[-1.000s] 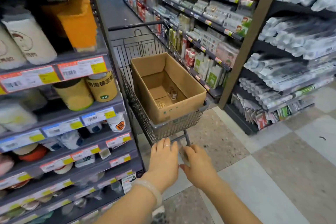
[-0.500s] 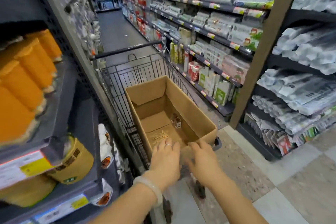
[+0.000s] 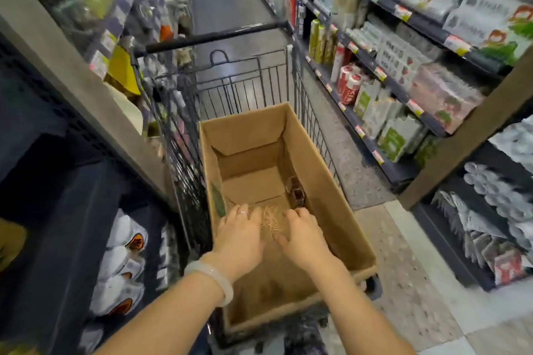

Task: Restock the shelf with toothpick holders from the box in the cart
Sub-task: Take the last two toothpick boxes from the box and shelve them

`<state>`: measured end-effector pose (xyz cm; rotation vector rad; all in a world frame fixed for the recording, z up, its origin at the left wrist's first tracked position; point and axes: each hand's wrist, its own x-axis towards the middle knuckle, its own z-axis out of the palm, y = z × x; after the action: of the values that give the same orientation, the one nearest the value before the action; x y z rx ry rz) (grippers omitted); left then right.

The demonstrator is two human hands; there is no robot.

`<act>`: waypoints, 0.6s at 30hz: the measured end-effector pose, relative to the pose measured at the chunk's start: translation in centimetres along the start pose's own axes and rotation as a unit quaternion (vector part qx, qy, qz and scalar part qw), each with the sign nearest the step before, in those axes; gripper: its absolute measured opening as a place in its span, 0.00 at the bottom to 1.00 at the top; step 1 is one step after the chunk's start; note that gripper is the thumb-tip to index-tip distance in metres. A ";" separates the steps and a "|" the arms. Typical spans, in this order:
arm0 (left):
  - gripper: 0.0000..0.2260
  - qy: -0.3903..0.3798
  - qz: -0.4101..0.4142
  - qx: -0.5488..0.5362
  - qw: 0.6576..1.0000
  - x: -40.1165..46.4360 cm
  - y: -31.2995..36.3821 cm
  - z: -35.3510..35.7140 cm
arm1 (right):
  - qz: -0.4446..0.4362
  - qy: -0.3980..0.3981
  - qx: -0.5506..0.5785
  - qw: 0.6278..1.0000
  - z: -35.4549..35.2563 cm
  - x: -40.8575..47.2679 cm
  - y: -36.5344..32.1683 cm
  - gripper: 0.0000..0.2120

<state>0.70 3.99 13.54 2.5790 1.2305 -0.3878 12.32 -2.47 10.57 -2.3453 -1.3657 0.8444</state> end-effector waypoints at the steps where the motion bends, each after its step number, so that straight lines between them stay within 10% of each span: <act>1: 0.30 -0.016 -0.011 -0.003 1.000 1.6 -0.1 0.3 | 0.006 -0.021 -0.003 1.000 0.0 1.8 0.6 0.27; 11: 0.30 -0.135 -0.090 -0.094 0.982 16.5 -1.6 7.5 | 0.156 -0.134 0.100 0.974 6.6 15.7 6.2 0.30; 18: 0.26 -0.159 -0.155 -0.188 0.957 25.3 -3.7 15.3 | 0.363 -0.046 0.323 0.873 13.9 22.6 10.2 0.37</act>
<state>11.19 19.11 -9.85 1.9234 1.4259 -0.5444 19.19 11.38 -13.27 -2.2224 -0.0824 1.3551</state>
